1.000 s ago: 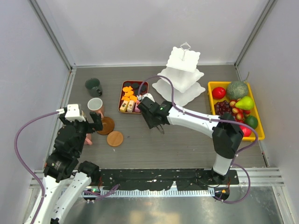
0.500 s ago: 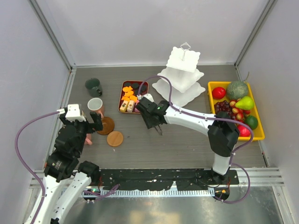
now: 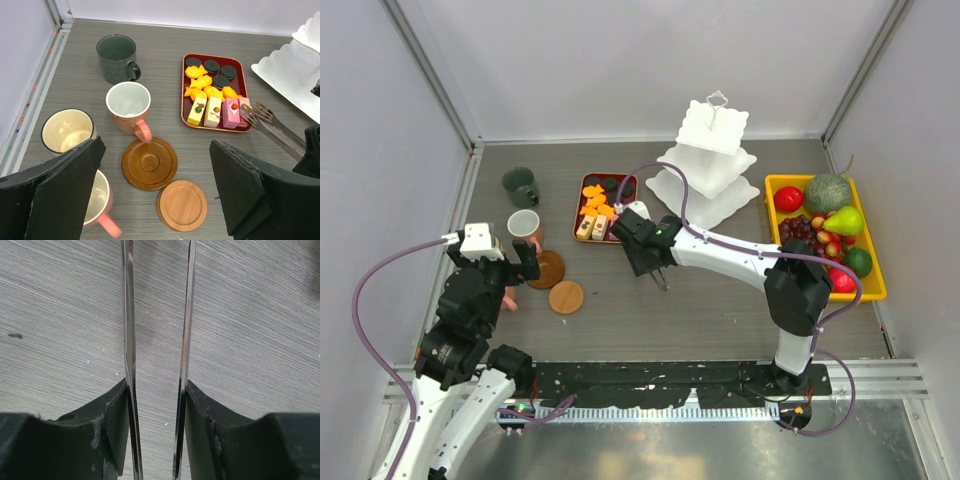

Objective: Serve the afternoon tea
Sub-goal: Pick up the desert from the tray.

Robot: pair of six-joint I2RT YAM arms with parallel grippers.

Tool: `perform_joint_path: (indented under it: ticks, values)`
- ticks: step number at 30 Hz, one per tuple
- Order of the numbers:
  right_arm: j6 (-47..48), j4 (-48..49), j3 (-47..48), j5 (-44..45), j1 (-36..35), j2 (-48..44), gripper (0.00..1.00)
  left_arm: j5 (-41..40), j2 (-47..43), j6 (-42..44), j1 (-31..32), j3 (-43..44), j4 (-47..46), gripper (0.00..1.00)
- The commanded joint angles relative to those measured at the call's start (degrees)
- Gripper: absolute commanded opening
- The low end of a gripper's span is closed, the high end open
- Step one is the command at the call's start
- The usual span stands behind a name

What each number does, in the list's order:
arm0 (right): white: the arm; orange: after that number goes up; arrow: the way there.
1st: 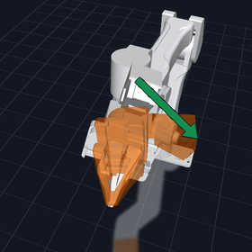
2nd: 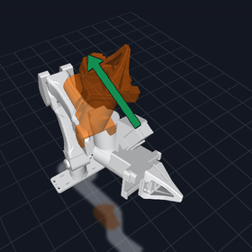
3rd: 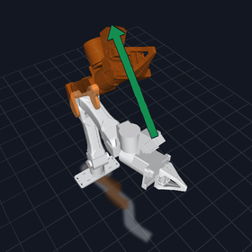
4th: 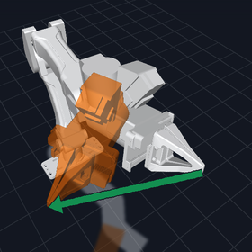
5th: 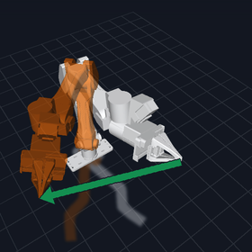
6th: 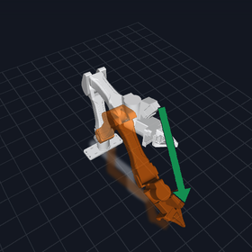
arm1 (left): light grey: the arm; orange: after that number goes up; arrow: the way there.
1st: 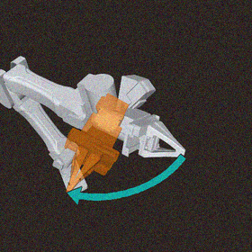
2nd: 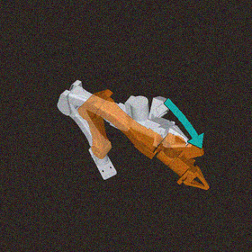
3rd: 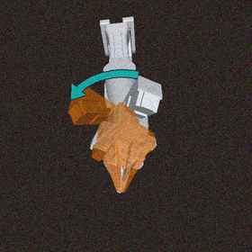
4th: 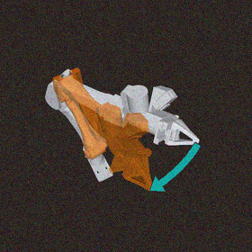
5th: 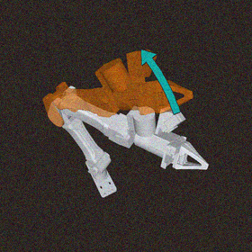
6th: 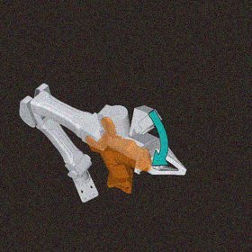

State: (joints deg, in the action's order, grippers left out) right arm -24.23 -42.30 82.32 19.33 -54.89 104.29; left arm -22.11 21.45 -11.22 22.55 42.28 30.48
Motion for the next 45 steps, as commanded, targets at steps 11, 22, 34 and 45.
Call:
perform_joint_path:
  ticks: [11,22,34,45]
  values:
    - [-1.44,1.52,3.63,-1.05,0.05,3.46,0.48,-0.92,-0.45,1.2,0.22,-0.1,-2.62,0.99]
    - [-0.73,-0.76,4.77,0.71,0.31,1.36,0.27,-0.92,-0.36,1.29,0.22,-0.18,-2.71,0.99]
    - [1.55,-1.03,7.76,2.2,0.23,-2.77,0.26,-1.27,-0.27,1.38,0.22,-0.1,-2.62,0.99]
    - [3.13,0.29,6.62,2.82,0.23,-3.74,0.26,-1.45,-0.54,1.47,0.22,-0.18,-2.62,0.99]
